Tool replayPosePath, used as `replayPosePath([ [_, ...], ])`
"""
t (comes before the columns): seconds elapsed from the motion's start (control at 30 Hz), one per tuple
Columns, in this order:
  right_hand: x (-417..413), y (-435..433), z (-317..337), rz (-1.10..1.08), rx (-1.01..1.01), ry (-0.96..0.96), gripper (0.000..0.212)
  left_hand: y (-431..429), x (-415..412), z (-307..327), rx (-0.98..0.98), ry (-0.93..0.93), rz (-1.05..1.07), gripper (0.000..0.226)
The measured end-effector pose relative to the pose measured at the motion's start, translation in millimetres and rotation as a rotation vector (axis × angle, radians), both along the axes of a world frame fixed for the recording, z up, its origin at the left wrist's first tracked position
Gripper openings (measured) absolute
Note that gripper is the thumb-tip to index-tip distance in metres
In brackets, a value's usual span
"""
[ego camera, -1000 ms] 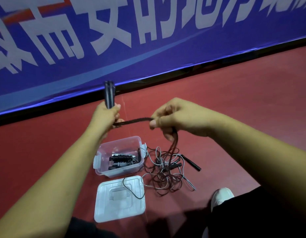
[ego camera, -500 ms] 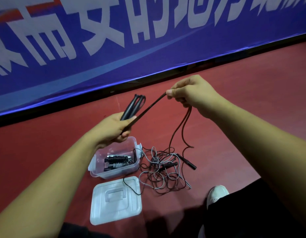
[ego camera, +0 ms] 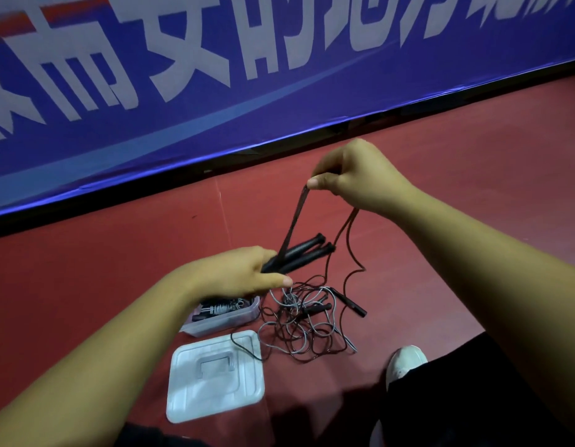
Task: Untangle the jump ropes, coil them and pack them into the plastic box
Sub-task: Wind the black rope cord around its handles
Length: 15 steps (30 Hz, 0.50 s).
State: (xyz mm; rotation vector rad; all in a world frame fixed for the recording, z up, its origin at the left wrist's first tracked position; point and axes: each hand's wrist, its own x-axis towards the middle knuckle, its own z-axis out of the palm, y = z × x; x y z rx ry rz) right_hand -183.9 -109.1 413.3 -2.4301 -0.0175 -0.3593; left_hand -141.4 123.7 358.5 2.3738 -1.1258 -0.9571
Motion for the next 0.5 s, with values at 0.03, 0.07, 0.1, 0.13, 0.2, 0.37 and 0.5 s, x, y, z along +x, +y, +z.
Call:
replayPosePath([
  [0.03, 0, -1, -2, 0.004, 0.012, 0.003, 0.015, 0, -3, 2, -0.009, -0.034, -0.047, 0.025],
  [0.07, 0, -1, -4, 0.008, 0.023, 0.010, 0.015, 0, -7, 4, -0.029, -0.061, -0.084, 0.026],
  [0.1, 0, -1, -5, 0.008, 0.034, 0.018, 0.015, 0, -10, 6, -0.080, -0.069, -0.093, 0.025],
  [0.13, 1, -2, -7, 0.001, 0.049, 0.030, 0.015, 1, -13, 9, -0.174, -0.050, -0.059, 0.019],
  [0.2, 2, -4, -12, -0.005, 0.108, 0.106, 0.018, 3, -13, 15, -0.427, 0.043, 0.115, 0.011],
  [0.37, -4, 7, -21, 0.139, 0.212, 0.445, 0.024, 15, 1, 23, -0.812, 0.281, 0.486, 0.019],
  [0.5, -4, 8, -18, 0.145, 0.288, 0.451, 0.025, 22, 13, 19, -0.828, 0.296, 0.508, 0.040],
])
